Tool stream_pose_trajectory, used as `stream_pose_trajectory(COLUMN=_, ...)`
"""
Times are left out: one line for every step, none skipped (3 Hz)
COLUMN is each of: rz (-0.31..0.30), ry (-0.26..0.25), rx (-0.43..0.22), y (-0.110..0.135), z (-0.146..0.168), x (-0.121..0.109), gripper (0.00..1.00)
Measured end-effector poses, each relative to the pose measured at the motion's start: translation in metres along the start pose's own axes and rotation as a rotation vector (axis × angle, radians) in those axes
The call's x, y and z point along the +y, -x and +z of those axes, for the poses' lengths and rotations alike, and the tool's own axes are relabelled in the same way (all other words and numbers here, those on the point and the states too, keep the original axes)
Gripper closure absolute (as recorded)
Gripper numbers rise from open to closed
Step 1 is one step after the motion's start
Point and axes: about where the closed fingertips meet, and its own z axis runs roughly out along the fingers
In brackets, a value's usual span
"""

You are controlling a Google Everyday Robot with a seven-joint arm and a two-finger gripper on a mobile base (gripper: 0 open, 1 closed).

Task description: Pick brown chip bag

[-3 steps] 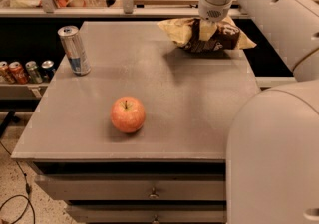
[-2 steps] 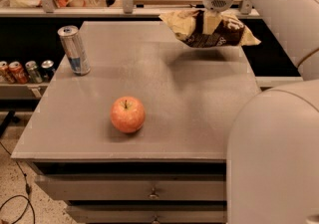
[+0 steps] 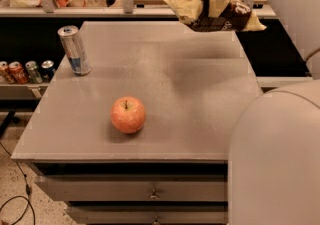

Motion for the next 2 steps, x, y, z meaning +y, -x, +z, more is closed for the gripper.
stream_pose_trajectory(rz=-0.010, ry=-0.043, rx=0.001, y=0.0005, z=-0.0175, x=-0.0134, gripper=1.00)
stream_pose_trajectory(rz=-0.014, ry=-0.042, rx=-0.004, y=0.0012, z=-0.0194, x=-0.0145, gripper=1.00)
